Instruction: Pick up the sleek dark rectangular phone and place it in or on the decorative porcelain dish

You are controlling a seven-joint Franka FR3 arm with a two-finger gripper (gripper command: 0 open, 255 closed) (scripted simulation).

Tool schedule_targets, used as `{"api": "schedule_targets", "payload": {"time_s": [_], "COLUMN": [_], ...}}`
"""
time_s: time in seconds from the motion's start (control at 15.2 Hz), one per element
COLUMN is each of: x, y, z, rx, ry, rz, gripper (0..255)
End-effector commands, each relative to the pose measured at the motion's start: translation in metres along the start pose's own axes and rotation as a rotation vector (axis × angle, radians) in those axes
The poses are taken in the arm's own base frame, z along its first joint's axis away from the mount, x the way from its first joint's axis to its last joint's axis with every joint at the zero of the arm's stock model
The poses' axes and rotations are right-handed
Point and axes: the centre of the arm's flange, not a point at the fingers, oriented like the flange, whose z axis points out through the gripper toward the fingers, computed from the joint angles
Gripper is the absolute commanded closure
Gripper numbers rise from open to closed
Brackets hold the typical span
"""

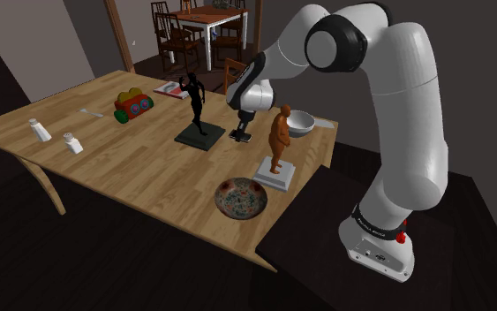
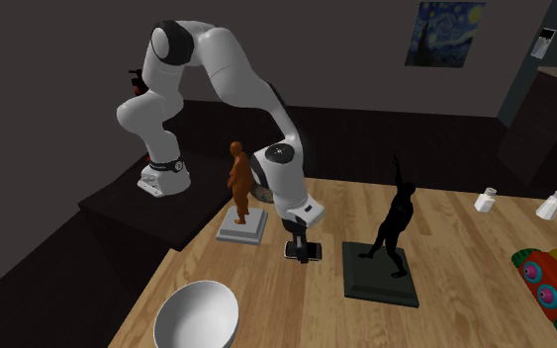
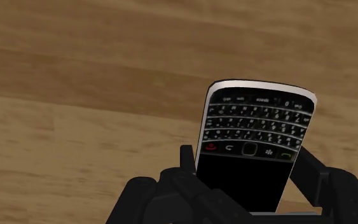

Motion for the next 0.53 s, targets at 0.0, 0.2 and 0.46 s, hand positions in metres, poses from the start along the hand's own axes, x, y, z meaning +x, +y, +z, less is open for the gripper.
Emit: {"api": "schedule_targets", "payload": {"time_s": [0.0,0.2,0.46], "x": [0.002,0.006,0.010], "y": [0.000,0.000,0.000], "z": [-0.011,-0.027,-0.048], "rx": [0.000,0.000,0.000], "ry": [0.000,0.000,0.000], "rz": [0.000,0.000,0.000], "gripper": [255,255,255]}}
